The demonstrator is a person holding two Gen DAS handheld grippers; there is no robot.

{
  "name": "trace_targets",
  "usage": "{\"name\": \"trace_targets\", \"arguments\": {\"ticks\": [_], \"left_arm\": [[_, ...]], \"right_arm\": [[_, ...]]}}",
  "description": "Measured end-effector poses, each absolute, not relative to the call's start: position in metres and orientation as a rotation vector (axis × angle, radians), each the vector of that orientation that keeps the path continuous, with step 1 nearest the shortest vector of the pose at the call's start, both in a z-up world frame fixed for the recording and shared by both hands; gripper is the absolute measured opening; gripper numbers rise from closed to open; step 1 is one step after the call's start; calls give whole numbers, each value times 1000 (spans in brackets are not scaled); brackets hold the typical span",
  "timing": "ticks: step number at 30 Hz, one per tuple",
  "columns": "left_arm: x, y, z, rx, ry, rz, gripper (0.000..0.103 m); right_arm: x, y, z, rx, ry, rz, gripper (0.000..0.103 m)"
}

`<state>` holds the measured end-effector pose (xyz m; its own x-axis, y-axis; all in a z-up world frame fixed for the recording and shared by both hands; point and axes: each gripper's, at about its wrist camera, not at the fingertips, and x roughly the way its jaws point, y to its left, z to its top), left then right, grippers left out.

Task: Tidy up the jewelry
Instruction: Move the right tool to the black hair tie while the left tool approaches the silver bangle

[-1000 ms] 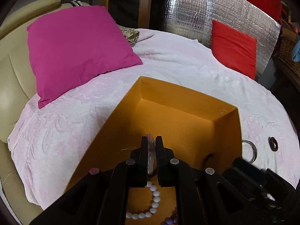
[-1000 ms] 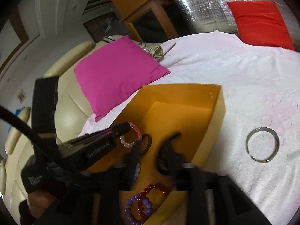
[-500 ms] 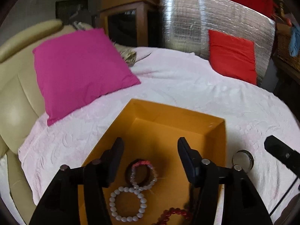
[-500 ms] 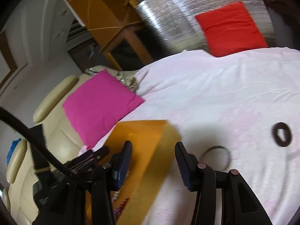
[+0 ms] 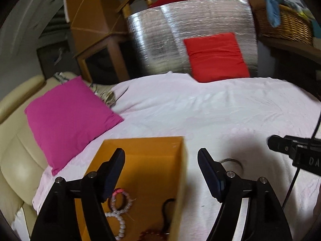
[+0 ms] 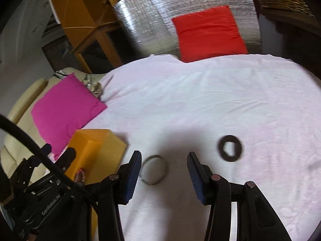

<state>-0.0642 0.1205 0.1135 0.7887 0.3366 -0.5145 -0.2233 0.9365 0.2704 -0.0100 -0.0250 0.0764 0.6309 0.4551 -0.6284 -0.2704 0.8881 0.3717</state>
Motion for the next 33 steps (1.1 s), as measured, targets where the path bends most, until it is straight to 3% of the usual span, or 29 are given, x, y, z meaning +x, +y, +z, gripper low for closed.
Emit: {"name": "trace_targets", "arguments": {"ticks": [33], "left_arm": [[-36,28,93,298,645,180,76]], "right_arm": [[10,-139,56,347,857,230,52]]}}
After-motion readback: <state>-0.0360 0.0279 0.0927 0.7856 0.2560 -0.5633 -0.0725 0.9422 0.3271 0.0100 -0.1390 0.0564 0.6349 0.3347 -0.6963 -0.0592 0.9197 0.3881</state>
